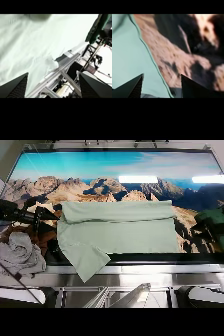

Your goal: Fold the shirts.

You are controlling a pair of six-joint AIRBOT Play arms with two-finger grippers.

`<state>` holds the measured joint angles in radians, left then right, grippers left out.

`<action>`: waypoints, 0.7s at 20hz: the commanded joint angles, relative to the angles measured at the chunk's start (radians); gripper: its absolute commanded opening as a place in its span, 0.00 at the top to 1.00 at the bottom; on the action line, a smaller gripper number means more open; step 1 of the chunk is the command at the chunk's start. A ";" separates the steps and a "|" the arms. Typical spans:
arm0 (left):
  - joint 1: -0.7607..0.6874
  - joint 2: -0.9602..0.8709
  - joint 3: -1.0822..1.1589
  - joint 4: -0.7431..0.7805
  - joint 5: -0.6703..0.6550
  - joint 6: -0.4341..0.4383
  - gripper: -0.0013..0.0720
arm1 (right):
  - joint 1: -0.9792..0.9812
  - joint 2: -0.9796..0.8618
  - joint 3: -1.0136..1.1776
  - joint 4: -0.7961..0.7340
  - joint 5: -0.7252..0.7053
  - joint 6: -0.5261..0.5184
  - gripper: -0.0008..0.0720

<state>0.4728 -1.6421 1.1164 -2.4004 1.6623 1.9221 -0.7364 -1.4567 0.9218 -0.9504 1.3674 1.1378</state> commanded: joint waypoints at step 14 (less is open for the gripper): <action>0.024 0.740 -0.840 0.038 -0.340 -0.007 0.03 | 0.229 0.033 -0.300 0.085 -0.148 -0.094 0.96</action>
<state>0.4652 -1.0130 0.3847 -2.3947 1.3937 1.9434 -0.5423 -1.4220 0.6254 -0.8951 1.2446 1.0466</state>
